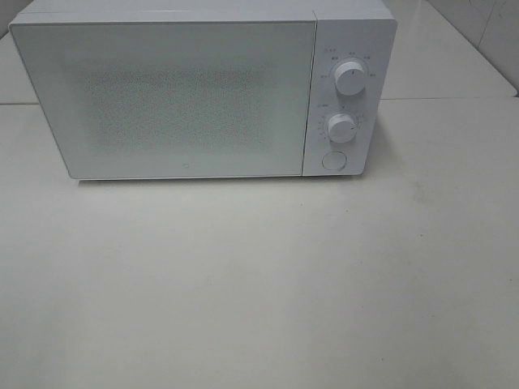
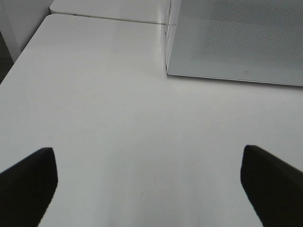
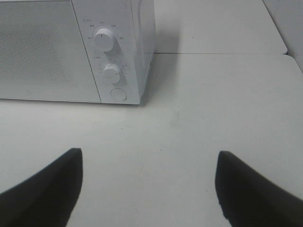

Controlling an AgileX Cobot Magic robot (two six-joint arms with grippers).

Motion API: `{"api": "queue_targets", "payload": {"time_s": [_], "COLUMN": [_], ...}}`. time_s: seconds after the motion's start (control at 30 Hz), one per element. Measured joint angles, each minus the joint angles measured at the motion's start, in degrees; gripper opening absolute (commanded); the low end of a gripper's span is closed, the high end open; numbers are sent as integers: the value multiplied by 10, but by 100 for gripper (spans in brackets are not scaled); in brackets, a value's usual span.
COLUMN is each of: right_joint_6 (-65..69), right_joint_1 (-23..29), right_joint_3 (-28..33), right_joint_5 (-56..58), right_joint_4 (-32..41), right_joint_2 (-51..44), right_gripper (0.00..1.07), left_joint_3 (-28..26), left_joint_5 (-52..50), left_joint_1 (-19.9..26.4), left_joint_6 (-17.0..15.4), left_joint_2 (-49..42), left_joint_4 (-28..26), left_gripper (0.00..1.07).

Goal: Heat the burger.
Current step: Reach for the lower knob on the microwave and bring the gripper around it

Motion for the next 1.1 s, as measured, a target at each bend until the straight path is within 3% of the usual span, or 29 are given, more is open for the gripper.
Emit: {"api": "queue_targets", "payload": {"time_s": [0.33,1.1], "right_joint_6": [2,2], "right_joint_1": [0,0], "right_joint_3": [31,32], "right_joint_5": [-143,-453], "right_joint_4": [0,-1], "right_joint_2": [132,435], "right_gripper": [76,76], "left_joint_3": [0,0], "left_joint_5": [0,0], "left_joint_1": [0,0], "left_joint_6": [0,0], "left_joint_2": [0,0], "left_joint_4": [0,0], "left_gripper": [98,98]}}
